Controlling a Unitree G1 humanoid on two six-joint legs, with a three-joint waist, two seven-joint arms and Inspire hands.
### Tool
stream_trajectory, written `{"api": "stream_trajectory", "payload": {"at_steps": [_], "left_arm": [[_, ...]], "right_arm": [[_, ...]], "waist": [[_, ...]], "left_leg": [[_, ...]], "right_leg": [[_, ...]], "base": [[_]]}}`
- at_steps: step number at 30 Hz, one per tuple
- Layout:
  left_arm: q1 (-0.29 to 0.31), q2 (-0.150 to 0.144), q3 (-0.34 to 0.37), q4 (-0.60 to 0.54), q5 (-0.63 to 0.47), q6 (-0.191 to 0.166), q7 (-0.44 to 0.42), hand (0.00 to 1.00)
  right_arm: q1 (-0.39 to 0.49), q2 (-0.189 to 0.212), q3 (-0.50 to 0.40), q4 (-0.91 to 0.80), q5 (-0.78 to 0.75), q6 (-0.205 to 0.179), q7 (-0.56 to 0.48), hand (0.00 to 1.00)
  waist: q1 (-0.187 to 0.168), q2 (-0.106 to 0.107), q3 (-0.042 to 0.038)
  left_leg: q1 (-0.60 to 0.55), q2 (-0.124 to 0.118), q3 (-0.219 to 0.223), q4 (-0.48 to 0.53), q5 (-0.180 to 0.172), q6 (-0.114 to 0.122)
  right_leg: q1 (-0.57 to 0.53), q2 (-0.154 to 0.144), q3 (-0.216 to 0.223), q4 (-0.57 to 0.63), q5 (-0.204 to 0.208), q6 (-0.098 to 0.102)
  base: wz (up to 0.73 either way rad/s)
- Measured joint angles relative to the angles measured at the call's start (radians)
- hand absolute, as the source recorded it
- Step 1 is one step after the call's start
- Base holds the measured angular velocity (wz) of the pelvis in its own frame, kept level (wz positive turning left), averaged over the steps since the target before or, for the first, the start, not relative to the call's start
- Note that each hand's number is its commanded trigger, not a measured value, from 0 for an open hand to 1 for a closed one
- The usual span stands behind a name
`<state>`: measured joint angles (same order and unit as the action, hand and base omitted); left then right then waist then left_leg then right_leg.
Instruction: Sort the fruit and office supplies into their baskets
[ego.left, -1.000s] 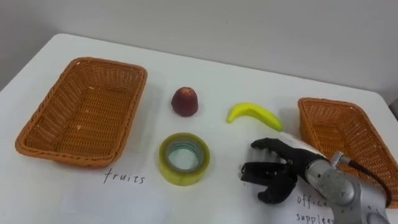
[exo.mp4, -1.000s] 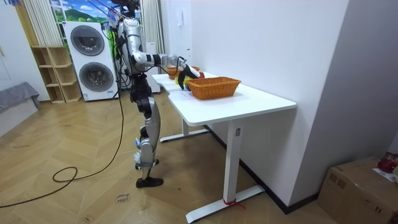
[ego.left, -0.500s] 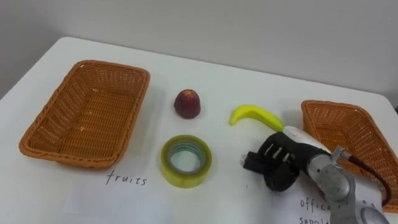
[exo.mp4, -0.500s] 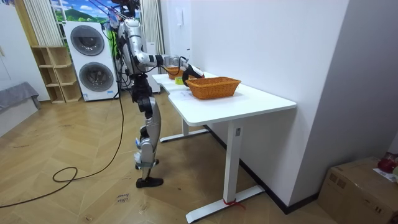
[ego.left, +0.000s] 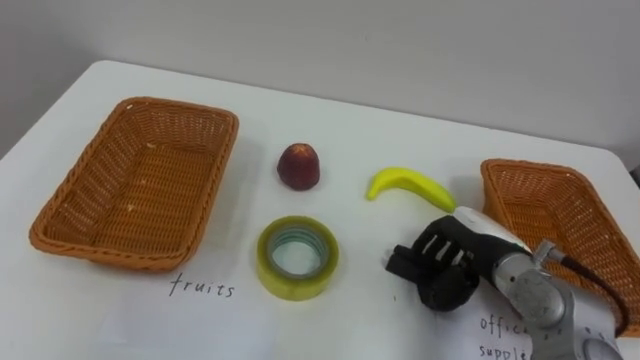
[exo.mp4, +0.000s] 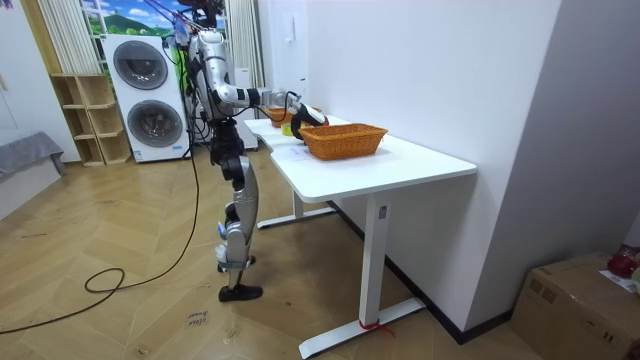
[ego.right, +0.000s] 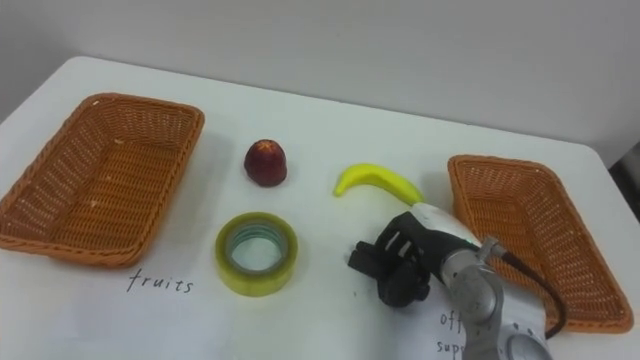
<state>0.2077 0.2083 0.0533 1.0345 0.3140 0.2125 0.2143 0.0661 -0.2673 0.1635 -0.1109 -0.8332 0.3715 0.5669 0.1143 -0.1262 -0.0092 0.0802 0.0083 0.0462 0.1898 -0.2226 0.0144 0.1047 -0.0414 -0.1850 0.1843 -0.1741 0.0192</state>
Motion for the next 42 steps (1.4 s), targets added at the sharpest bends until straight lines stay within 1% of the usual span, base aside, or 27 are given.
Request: {"api": "stream_trajectory", "payload": {"at_steps": [4,6,8,9,11,13,15,17,18,20,26,31,34,36,38,42], "left_arm": [[-0.004,0.0,0.0,0.002,0.0,-0.003,0.001,0.0],[-0.006,-0.001,0.0,0.008,0.0,-0.011,0.001,0.0],[-0.006,-0.004,0.0,0.007,0.0,-0.018,-0.001,0.0],[-0.006,-0.004,0.0,0.007,0.0,-0.019,-0.001,0.0],[0.003,-0.004,-0.006,0.007,-0.008,-0.022,0.001,0.0],[0.008,-0.005,-0.021,0.007,-0.008,-0.023,0.001,0.0],[0.011,-0.01,-0.022,0.008,-0.008,-0.024,0.001,0.0],[0.018,-0.019,-0.015,0.007,-0.006,-0.031,0.001,0.0],[0.019,-0.02,-0.015,0.008,-0.006,-0.032,0.0,0.0],[0.02,-0.022,-0.014,0.009,-0.007,-0.034,-0.004,0.0],[0.024,-0.023,-0.014,0.026,-0.007,-0.061,-0.014,0.0],[0.019,-0.023,-0.014,0.047,-0.006,-0.063,-0.028,0.0],[0.019,-0.023,-0.005,0.056,-0.005,-0.067,-0.028,0.0],[0.02,-0.022,0.005,0.069,-0.005,-0.069,-0.028,0.0],[0.025,-0.022,0.013,0.083,-0.006,-0.07,-0.03,0.0],[0.026,-0.022,0.025,0.085,-0.006,-0.07,-0.033,0.0]], "right_arm": [[-0.005,0.0,-0.011,-0.007,0.015,-0.002,0.001,1.0],[-0.004,0.0,-0.012,-0.017,0.015,-0.003,0.002,1.0],[-0.002,0.0,-0.029,-0.026,0.034,-0.011,0.003,1.0],[-0.002,0.0,-0.035,-0.028,0.047,-0.012,0.002,1.0],[-0.001,0.0,-0.061,-0.029,0.131,-0.013,-0.009,1.0],[-0.001,-0.001,-0.07,-0.029,0.187,-0.014,-0.016,1.0],[-0.001,-0.001,-0.072,-0.029,0.226,-0.016,-0.02,1.0],[0.002,0.004,-0.082,-0.039,0.28,-0.033,-0.02,1.0],[0.002,0.006,-0.084,-0.048,0.29,-0.034,-0.02,1.0],[0.002,0.009,-0.105,-0.074,0.324,-0.059,-0.032,1.0],[0.002,0.009,-0.142,-0.105,0.384,-0.12,-0.097,1.0],[0.002,0.009,-0.147,-0.105,0.479,-0.135,-0.135,1.0],[0.002,0.009,-0.148,-0.105,0.489,-0.147,-0.163,1.0],[0.002,0.009,-0.154,-0.105,0.495,-0.158,-0.184,1.0],[0.002,0.009,-0.171,-0.105,0.532,-0.167,-0.209,1.0],[0.002,0.008,-0.204,-0.107,0.573,-0.177,-0.257,1.0]], "waist": [[-0.001,0.002,0.001],[0.0,0.006,0.0035],[-0.007,0.016,0.0099],[-0.009,0.018,0.0108],[-0.02,0.025,0.0103],[-0.031,0.028,0.0125],[-0.038,0.029,0.0127],[-0.051,0.029,0.0127],[-0.052,0.03,0.0126],[-0.054,0.029,0.0122],[-0.054,0.029,0.0127],[-0.055,0.029,0.0129],[-0.055,0.029,0.0126],[-0.055,0.029,0.0126],[-0.054,0.03,0.0127],[-0.057,0.031,0.0124]], "left_leg": [[0.0,0.0,0.002,-0.001,0.0,0.0],[0.001,0.0,0.005,-0.001,0.0,0.0],[-0.001,-0.001,0.005,-0.002,0.0,0.0],[-0.001,-0.001,0.007,-0.002,0.0,0.0],[0.001,-0.001,0.007,-0.005,0.0,0.0],[0.001,-0.001,0.008,-0.005,0.0,0.0],[0.002,-0.001,0.009,-0.001,0.0,0.0],[0.002,-0.001,0.01,0.001,0.001,0.0],[0.002,-0.001,0.01,0.001,0.001,0.0],[0.004,-0.001,0.011,0.001,0.001,0.0],[0.019,-0.001,0.009,-0.004,0.001,0.001],[0.018,-0.001,0.009,-0.009,0.001,0.001],[0.019,-0.001,0.009,-0.008,0.001,0.0],[0.02,-0.001,0.009,-0.008,0.001,0.0],[0.021,-0.001,0.009,-0.006,0.001,0.0],[0.025,-0.001,0.012,-0.004,0.001,0.0]], "right_leg": [[-0.001,0.0,-0.002,0.0,0.0,0.0],[-0.001,0.0,-0.002,-0.001,0.0,0.0],[-0.002,-0.001,-0.006,-0.001,0.0,0.0],[-0.002,-0.001,-0.006,-0.001,0.0,0.0],[-0.002,-0.001,-0.004,-0.001,0.0,0.0],[-0.002,-0.001,-0.004,-0.001,0.0,0.0],[-0.002,0.0,-0.003,-0.001,0.0,0.0],[-0.001,-0.001,-0.005,-0.001,0.0,0.0],[-0.001,-0.001,-0.005,-0.001,0.0,0.0],[-0.001,-0.002,-0.005,-0.001,0.0,0.0],[0.013,-0.002,-0.004,-0.001,0.0,0.0],[0.014,-0.001,-0.003,-0.002,0.0,0.0],[0.014,-0.001,-0.001,-0.002,0.0,0.0],[0.014,-0.001,0.009,-0.002,0.0,0.0],[0.013,0.0,0.018,-0.002,0.0,0.0],[0.015,0.0,0.02,-0.002,0.0,0.0]], "base": [[0.0],[0.0],[0.0],[0.0],[0.0],[0.0],[0.0],[0.0],[0.0],[0.0],[0.0],[0.0],[0.0],[-0.02],[-0.05],[-0.01]]}}
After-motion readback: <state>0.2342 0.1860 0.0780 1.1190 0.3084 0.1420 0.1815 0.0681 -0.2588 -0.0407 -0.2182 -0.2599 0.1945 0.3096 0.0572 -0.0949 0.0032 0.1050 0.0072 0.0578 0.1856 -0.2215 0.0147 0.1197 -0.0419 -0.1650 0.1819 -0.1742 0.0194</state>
